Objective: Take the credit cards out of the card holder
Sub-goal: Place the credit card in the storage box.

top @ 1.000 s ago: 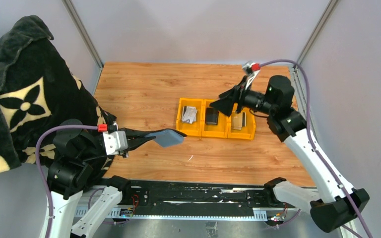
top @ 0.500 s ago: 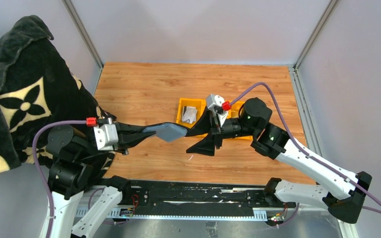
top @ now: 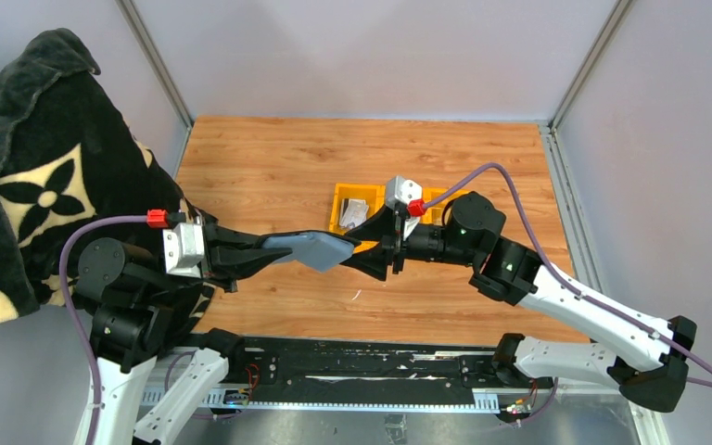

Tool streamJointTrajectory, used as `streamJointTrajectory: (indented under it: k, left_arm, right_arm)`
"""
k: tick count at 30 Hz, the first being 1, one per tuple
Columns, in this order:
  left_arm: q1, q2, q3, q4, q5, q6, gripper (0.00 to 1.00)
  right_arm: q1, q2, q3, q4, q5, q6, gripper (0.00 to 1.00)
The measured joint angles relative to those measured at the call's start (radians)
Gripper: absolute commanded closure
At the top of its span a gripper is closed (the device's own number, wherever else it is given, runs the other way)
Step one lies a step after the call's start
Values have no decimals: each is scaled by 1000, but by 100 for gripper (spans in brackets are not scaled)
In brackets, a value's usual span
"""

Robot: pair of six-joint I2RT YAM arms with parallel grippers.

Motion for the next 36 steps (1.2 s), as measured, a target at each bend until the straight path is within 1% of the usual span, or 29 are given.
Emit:
streamJointTrajectory:
  k: [5,9,12,16,21,23,26,31,36]
  left_arm:
    - [0,-5,0,-7,17,22,100]
    - [0,-5,0,-5,19,19,100]
    - [0,-5,0,-5,19,13,100]
    - [0,-5,0,-2,19,1,100]
    - [0,-5,0,1,18,-12,100]
    - [0,-5,0,3,18,-19,100]
    - [0,-5,0,3,18,-29,100]
    - [0,-5,0,3,15,-37,100]
    - [0,-1,0,3,10,-47,100]
  right_arm:
    - [1,-28,0,-15,58,-34,34]
    - [17,-29,11,-12,33,-38,33]
    - [45,-27,23,-16,22,-54,39]
    - [56,-23,37,-16,22,-60,40]
    - [66,-23,45,-11,37,-66,57]
    - [71,-23,51,-11,42,-74,59]
    - [76,-23,61,-22,43,-90,60]
    - [87,-23,81,-45,41,-111,55]
    - [106,-23,98,-103,34,-134,54]
